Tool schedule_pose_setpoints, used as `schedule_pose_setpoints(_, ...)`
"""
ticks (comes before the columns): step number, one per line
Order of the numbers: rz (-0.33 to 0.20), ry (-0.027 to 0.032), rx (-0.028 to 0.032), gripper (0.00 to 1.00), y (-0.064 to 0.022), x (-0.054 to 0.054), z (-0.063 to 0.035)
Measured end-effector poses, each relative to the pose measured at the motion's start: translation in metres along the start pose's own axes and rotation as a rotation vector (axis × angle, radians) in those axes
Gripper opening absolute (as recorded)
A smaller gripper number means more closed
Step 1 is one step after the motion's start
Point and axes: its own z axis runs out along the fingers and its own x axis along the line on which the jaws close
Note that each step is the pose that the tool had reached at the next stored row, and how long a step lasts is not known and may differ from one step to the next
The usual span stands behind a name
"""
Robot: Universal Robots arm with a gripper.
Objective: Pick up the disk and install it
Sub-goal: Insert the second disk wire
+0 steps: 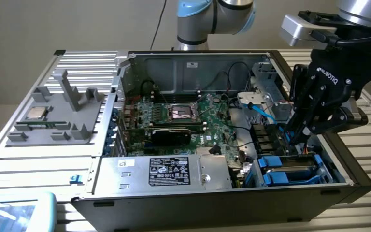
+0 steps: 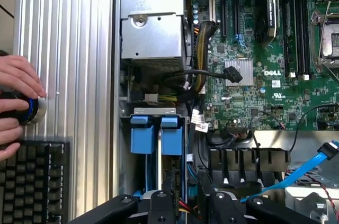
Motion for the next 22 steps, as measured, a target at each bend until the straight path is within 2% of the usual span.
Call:
schedule_pose_setpoints(2,-0.001,0.0001,-0.0053,0.31,-0.0004,0.0,0.0028)
schedule_pose_setpoints(3,-0.001,-0.0002,-0.0059,0.31,-0.0007,0.0,0.0041)
schedule_pose_setpoints(15,-0.001,-0.0029,-0.006,0.31,-0.0019,-0.001,0.0138)
schedule_pose_setpoints(16,-0.001,-0.0039,-0.0061,0.28,-0.0019,-0.001,0.0142)
schedule_pose_setpoints(17,-0.001,-0.006,-0.0061,0.28,-0.002,-0.001,0.0147)
schedule_pose_setpoints(18,-0.001,-0.0094,-0.0062,0.22,-0.002,-0.002,0.0153)
schedule_pose_setpoints(19,-0.002,-0.0138,-0.0063,0.22,-0.002,-0.002,0.0157)
schedule_pose_setpoints(20,-0.002,-0.0186,-0.0064,0.16,-0.0021,-0.002,0.016)
schedule_pose_setpoints(22,-0.003,-0.0247,-0.0066,0.16,-0.002,-0.002,0.016)
